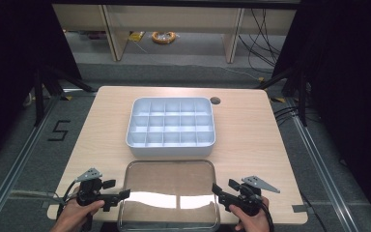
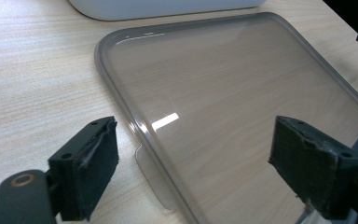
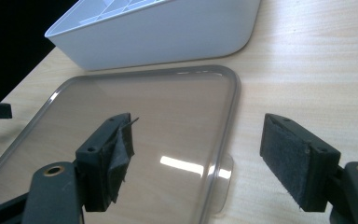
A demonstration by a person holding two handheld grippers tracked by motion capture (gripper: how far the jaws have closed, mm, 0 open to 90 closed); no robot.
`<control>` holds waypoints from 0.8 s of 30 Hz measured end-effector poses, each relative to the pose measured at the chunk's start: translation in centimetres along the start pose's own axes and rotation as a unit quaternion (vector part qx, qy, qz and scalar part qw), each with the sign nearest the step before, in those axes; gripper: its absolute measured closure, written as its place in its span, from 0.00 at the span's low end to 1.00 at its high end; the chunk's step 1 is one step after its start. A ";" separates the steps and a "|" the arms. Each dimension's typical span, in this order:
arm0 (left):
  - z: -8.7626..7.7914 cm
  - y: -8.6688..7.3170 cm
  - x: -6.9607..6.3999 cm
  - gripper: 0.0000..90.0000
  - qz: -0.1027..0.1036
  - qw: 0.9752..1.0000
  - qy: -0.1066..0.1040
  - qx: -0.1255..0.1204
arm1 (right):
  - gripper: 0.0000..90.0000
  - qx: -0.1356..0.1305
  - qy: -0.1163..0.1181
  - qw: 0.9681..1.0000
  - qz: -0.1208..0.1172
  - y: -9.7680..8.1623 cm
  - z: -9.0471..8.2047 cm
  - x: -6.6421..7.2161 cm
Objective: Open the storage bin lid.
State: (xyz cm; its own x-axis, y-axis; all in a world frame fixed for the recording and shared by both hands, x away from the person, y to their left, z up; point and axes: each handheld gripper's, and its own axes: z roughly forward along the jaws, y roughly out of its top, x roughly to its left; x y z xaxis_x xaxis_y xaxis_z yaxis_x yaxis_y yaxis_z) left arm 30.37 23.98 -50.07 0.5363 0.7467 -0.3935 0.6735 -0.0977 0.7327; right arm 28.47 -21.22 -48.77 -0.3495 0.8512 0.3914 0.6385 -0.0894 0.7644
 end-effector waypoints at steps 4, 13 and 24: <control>-0.2 -0.1 -0.2 0.16 0.006 1.000 -0.006 0.002 | 0.29 0.003 0.003 1.000 -0.006 -0.3 -0.3 0.2; -0.7 -0.8 -0.9 0.16 0.004 1.000 -0.007 0.004 | 0.29 0.011 0.008 1.000 -0.009 -0.9 -0.7 0.6; -1.2 -1.5 -1.6 0.16 0.012 1.000 -0.011 0.011 | 0.31 0.018 0.021 0.999 -0.020 -1.9 -1.3 0.4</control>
State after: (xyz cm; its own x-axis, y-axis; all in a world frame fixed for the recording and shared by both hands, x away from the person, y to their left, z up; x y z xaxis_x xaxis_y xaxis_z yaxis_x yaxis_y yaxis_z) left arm 27.92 23.71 -49.84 0.5628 0.7298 -0.3880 0.6718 -0.1304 0.7292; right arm 26.24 -21.34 -49.38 -0.4038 0.8314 0.3819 0.6475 -0.0352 0.7612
